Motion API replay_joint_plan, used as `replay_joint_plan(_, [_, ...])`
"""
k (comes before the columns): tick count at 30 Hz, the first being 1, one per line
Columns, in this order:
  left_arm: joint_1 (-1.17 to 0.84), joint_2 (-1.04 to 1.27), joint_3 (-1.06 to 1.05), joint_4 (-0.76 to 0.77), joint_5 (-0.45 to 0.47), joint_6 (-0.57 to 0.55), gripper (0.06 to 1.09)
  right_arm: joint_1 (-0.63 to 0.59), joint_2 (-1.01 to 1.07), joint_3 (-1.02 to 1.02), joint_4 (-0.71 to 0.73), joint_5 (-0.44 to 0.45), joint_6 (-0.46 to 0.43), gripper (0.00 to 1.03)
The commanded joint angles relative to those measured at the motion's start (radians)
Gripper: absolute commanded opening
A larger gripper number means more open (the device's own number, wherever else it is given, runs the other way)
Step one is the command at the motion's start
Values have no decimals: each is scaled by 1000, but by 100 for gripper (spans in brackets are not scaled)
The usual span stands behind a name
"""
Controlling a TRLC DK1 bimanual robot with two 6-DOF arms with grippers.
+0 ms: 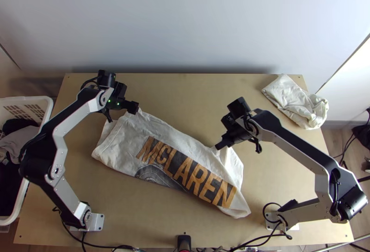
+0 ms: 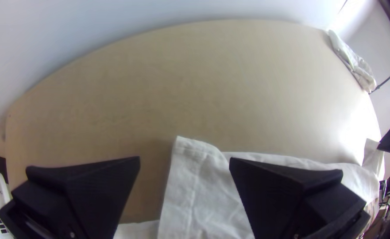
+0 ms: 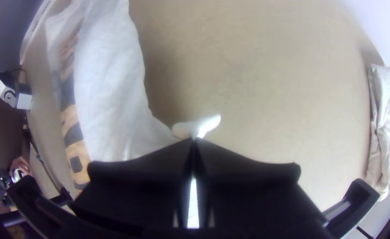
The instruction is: Fold the t-shirt
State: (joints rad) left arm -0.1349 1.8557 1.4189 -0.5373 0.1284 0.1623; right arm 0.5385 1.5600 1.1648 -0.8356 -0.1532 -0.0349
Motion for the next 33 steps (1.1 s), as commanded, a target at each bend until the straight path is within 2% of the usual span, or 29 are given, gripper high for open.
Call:
replay_joint_plan(1, [14, 96, 55, 14, -10, -1, 101, -20, -25, 15, -22, 7, -3, 3])
replay_joint_plan(6, [6, 138, 92, -13, -9, -10, 100, -32, -29, 15, -31, 7, -3, 3])
replay_joint_plan(11, [-2, 152, 120, -41, -3, -14, 82, -41, -29, 18, -33, 9, -7, 3])
replay_joint_plan(14, [-6, 168, 123, -67, 5, -10, 80, -45, -28, 22, -33, 9, -7, 3])
replay_joint_plan(21, [-14, 186, 133, -118, 88, -9, 50, -54, -28, 26, -31, 11, -8, 3])
replay_joint_plan(27, [-15, 192, 161, -147, 89, -15, 10, -54, -28, 30, -31, 11, -8, 3])
replay_joint_plan(33, [-14, 94, 193, -181, 91, -30, 9, -89, -38, 68, -33, 12, -14, 3])
